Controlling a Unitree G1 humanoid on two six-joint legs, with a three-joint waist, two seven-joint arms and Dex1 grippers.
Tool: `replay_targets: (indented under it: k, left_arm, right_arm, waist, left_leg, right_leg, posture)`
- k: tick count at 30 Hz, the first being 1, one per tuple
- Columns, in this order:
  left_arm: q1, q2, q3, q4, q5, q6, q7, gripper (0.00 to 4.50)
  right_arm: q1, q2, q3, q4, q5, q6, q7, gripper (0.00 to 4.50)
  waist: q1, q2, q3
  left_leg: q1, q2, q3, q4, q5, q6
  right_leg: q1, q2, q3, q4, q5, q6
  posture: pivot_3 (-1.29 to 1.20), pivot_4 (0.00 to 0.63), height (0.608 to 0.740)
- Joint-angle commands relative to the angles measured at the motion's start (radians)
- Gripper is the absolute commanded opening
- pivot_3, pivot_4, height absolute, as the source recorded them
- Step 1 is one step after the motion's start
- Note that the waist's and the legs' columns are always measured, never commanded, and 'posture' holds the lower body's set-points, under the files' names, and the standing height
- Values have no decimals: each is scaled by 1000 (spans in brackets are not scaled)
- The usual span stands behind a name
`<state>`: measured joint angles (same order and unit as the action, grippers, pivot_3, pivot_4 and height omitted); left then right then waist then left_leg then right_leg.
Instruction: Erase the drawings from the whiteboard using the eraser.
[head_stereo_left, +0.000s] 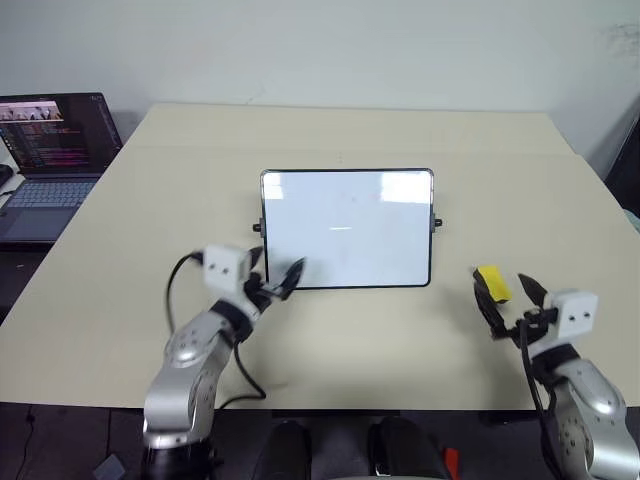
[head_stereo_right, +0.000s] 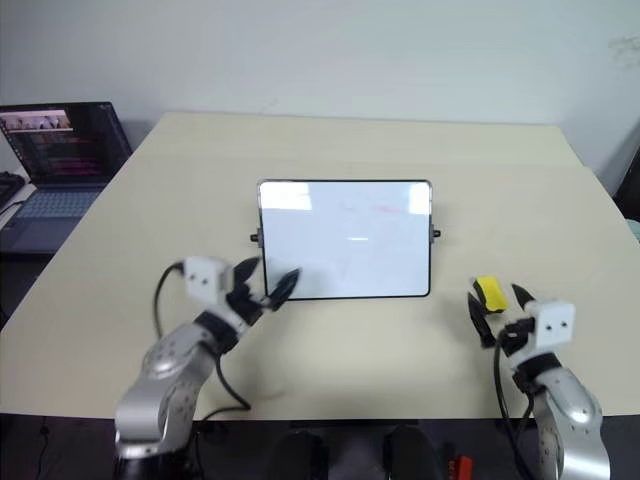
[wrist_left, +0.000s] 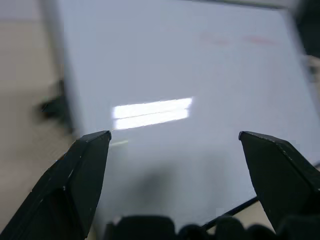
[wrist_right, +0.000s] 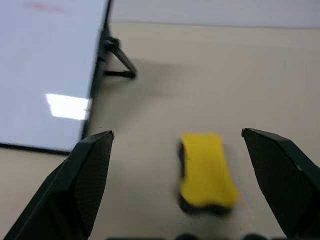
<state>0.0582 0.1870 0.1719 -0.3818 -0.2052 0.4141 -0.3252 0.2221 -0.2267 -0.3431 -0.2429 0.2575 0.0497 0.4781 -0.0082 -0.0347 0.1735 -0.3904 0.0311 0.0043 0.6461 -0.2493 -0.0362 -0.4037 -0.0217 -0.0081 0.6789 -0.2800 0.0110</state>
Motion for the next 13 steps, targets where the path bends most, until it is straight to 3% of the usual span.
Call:
replay_targets:
  k: [1, 13]
  left_arm:
    - [76, -62, 38, -30, 6, -83, 85, 4500]
    - [176, -144, 41, -16, 11, -158, 189, 4500]
  right_arm:
    - [19, 9, -6, 32, 12, -100, 3, 4477]
    - [-8, -83, -14, 151, 60, -52, 22, 4477]
  waist:
    - [2, 1, -1]
    - [6, 1, -1]
  left_leg:
    - [0, 0, 0, 0, 0, 0]
    - [4, -1, 0, 0, 0, 0]
  right_leg:
    - [0, 0, 0, 0, 0, 0]
    - [4, 2, 0, -1, -1, -2]
  posture:
    - [0, 150, 740]
    - [0, 150, 740]
